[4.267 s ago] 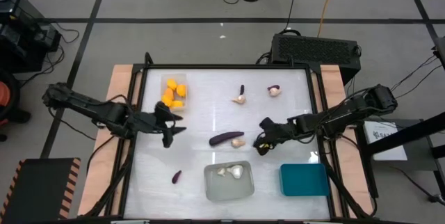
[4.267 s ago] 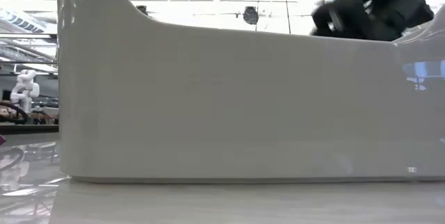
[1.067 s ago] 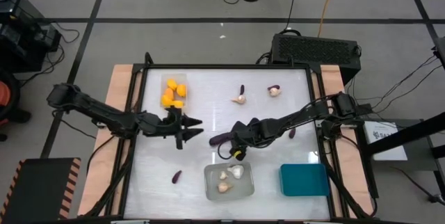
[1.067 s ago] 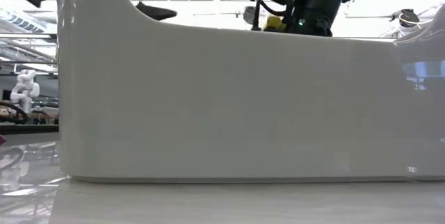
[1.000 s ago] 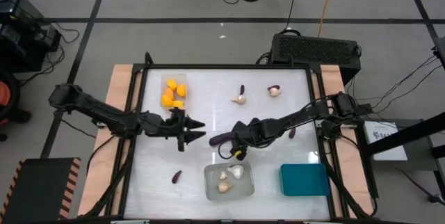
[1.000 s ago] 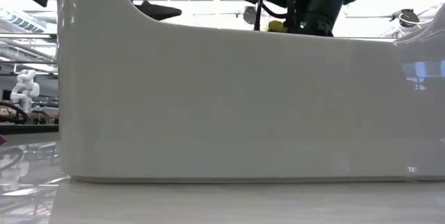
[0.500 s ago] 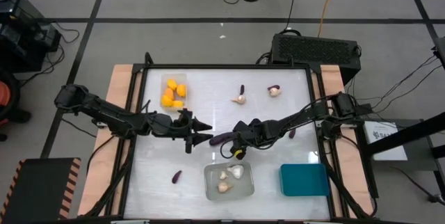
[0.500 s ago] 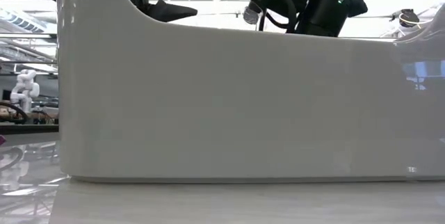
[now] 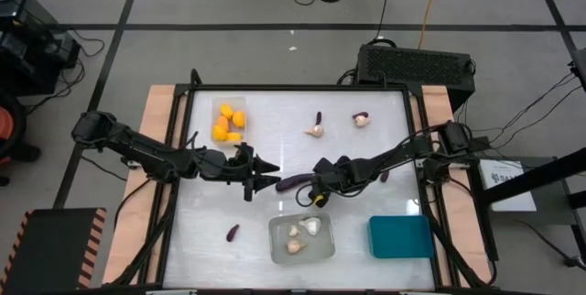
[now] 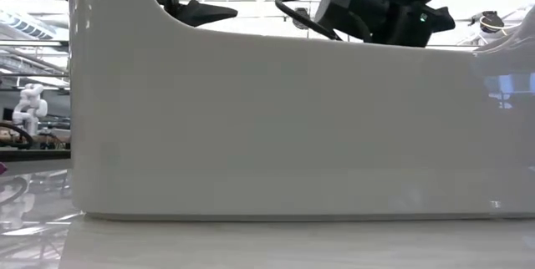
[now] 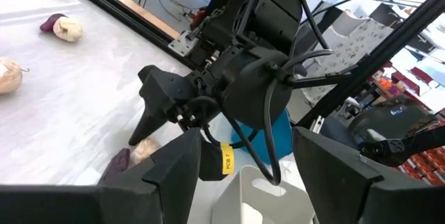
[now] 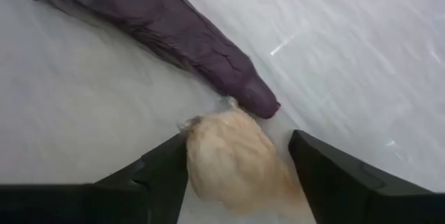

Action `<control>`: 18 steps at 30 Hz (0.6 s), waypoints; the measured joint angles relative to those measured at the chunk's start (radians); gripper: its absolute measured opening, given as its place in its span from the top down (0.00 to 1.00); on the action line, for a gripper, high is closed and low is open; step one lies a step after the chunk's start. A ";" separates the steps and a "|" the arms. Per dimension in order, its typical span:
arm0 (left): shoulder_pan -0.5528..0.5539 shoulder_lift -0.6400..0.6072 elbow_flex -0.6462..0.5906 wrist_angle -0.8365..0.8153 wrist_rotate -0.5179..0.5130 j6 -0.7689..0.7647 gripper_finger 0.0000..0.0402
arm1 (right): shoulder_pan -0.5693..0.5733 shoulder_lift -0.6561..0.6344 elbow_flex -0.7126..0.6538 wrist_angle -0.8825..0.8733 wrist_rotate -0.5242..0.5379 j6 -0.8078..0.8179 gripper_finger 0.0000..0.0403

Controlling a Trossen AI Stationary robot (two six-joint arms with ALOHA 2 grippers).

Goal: Sort produce into baskets
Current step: Put the garlic into the gray bin

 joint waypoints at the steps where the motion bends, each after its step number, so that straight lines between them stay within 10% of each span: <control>1: 0.000 0.000 0.000 0.000 0.000 0.000 0.42 | 0.004 0.000 -0.005 -0.001 0.002 0.000 0.45; 18: 0.000 0.000 0.000 -0.094 -0.001 0.001 0.42 | 0.024 -0.105 0.003 -0.042 -0.106 0.050 0.68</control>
